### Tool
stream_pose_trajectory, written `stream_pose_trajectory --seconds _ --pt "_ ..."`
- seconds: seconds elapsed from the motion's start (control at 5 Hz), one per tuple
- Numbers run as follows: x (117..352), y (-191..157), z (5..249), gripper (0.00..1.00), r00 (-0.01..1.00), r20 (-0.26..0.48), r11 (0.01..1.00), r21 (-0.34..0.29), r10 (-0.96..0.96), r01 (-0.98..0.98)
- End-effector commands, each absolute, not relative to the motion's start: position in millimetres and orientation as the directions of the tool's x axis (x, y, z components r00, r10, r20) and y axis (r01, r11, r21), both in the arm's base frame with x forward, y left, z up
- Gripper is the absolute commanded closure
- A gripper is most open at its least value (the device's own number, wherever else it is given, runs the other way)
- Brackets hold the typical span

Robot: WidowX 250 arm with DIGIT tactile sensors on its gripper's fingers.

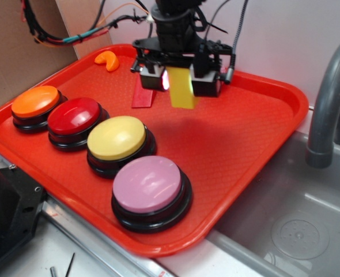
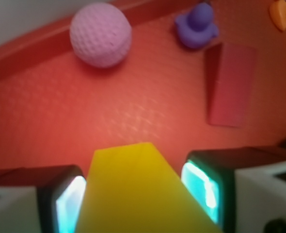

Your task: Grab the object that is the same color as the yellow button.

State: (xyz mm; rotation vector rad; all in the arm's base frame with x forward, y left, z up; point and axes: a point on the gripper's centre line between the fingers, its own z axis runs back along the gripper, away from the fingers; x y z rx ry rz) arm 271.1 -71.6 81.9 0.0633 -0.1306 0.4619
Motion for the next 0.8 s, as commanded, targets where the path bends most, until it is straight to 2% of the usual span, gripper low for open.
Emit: stream_pose_trajectory --seconds 0.0,0.2,0.4,0.6 --pt "244.1 -65.2 185.6 1.0 0.953 0.131 0.959 -0.115 0.272 -0.258" --pt "225.4 -55.5 216.2 1.0 0.953 0.142 0.958 -0.145 0.266 -0.246" --pt "217.1 -50.8 234.3 1.0 0.952 0.165 0.956 -0.192 0.256 -0.224" --pt "226.0 -48.9 229.9 1.0 0.95 0.161 0.957 -0.154 0.268 -0.244"
